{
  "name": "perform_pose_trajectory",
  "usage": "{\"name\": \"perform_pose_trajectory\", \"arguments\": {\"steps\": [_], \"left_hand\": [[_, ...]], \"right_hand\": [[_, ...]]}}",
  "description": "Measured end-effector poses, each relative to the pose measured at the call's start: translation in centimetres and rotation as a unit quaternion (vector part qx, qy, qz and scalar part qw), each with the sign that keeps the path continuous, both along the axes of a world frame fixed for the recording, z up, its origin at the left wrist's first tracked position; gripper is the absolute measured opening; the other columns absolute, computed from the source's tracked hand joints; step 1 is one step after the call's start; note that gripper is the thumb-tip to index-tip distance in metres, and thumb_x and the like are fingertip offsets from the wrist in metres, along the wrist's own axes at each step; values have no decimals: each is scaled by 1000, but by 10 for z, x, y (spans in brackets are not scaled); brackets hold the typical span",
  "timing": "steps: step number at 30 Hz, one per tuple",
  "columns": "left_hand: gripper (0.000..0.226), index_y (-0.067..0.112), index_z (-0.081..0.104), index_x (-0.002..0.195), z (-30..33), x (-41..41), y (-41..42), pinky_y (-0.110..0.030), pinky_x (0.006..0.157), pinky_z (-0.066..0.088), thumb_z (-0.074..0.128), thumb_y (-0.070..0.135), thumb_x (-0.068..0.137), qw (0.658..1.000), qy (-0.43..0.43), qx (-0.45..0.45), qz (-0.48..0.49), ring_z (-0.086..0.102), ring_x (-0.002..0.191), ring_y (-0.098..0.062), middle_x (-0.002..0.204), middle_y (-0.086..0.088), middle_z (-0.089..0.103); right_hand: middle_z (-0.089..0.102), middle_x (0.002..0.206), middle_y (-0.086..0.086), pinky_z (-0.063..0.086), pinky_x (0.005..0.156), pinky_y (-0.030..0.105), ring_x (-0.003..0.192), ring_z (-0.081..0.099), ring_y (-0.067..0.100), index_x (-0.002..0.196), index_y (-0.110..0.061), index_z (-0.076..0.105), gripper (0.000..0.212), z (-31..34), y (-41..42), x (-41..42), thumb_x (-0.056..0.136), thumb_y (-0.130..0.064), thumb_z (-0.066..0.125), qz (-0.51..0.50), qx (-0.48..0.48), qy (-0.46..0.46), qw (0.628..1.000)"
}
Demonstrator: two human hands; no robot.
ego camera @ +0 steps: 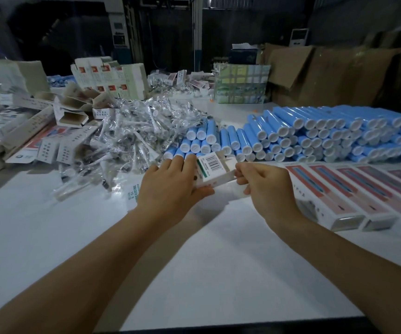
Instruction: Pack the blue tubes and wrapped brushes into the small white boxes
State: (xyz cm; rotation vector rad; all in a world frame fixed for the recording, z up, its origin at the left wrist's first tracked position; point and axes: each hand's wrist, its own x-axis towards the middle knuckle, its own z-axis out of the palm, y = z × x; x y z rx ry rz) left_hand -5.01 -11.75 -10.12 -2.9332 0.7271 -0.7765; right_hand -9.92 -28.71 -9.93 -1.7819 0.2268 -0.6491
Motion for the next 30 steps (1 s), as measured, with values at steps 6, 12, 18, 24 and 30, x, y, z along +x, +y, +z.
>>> {"name": "perform_pose_trajectory", "arguments": {"steps": [6,12,18,24,30], "left_hand": [[87,18,28,142,-1,-3,-1,-36,88,39,15,73,76,1000,-11,22,6,49,113,-23,127,-1,50],[80,17,26,144,-3,-4,-1,-36,88,38,27,71,85,999,-27,42,-4,49,113,-23,128,-2,50],[80,15,24,143,-6,-10,-7,-33,86,36,30,71,87,996,-45,70,-33,48,112,-21,129,-2,48],[79,14,23,143,-6,-12,-9,-34,86,36,30,71,88,994,-56,86,-34,48,112,-22,129,-3,48],[79,9,25,142,-8,-17,-13,-35,83,36,28,68,90,992,-68,98,-28,49,109,-24,127,-6,50]], "right_hand": [[68,65,-17,41,45,6,56,59,-8,95,-25,72,22,2,4,-6,94,-14,54,64,42,21,997],[72,101,-2,42,49,5,63,61,-11,134,-21,54,44,-3,4,-8,92,-10,58,99,8,31,995],[64,58,-14,41,42,10,48,56,-7,142,-18,43,53,-2,0,-2,92,-9,58,105,-2,60,993],[66,77,-7,39,43,8,46,54,-9,97,-19,69,17,-1,0,0,90,-8,59,92,-6,71,993],[65,82,-8,41,47,6,69,59,4,73,-30,61,33,-5,4,2,93,-6,54,98,-1,67,993]]}}
